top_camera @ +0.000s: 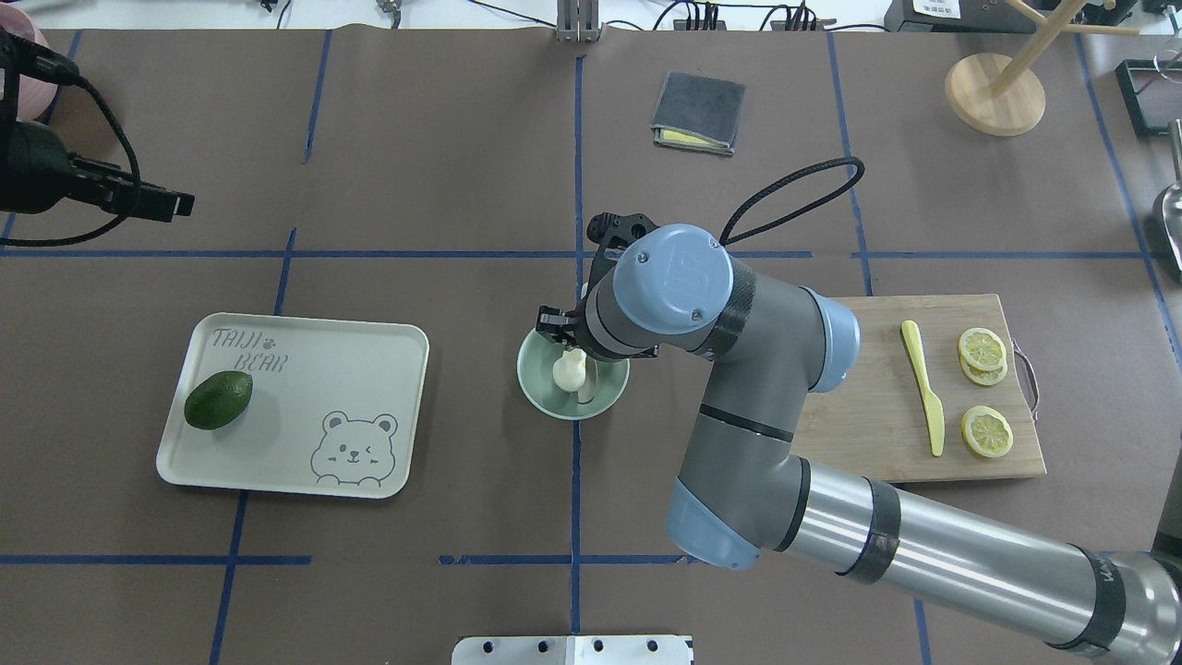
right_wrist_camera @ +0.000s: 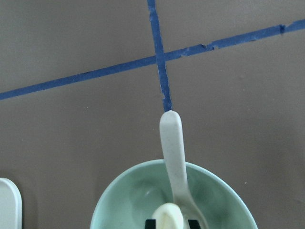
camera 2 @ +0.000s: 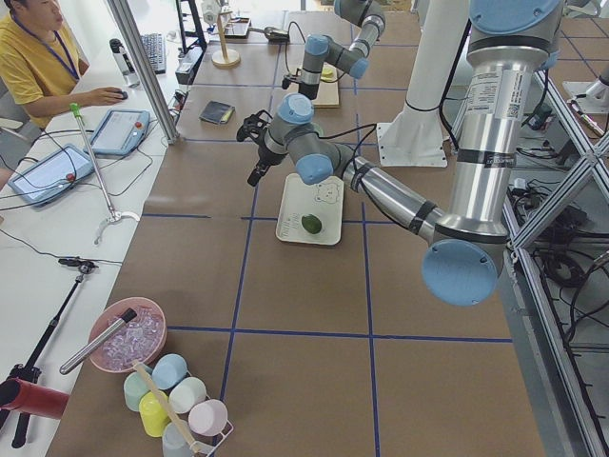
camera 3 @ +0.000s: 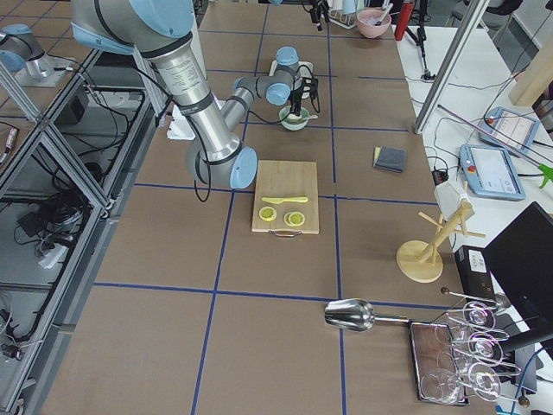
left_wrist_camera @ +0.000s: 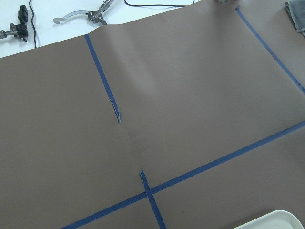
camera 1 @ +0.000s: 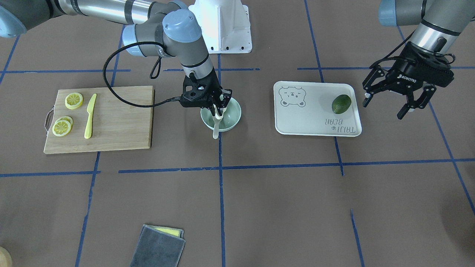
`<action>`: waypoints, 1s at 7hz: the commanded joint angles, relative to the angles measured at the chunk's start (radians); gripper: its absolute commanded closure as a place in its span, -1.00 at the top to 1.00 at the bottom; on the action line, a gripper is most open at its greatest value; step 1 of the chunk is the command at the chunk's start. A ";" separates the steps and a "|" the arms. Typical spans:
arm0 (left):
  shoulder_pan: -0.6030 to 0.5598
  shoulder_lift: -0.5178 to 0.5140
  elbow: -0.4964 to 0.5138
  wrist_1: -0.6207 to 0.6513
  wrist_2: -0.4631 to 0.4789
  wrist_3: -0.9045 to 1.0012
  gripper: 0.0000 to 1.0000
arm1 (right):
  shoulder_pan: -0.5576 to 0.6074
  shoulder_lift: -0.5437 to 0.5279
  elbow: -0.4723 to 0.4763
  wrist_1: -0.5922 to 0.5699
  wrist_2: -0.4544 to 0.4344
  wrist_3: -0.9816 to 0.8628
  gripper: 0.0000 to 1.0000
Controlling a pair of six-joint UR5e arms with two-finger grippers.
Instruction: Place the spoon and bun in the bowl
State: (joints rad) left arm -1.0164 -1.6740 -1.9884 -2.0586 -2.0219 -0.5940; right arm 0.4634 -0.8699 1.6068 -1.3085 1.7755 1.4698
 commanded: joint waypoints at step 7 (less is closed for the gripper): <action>-0.120 0.126 0.045 0.000 -0.068 0.305 1.00 | 0.302 -0.395 0.310 0.002 0.308 -0.229 1.00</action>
State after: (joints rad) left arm -1.0737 -1.5833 -1.9700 -2.0591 -2.0510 -0.3948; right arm 0.6288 -1.1392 1.8603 -1.3080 1.9313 1.3740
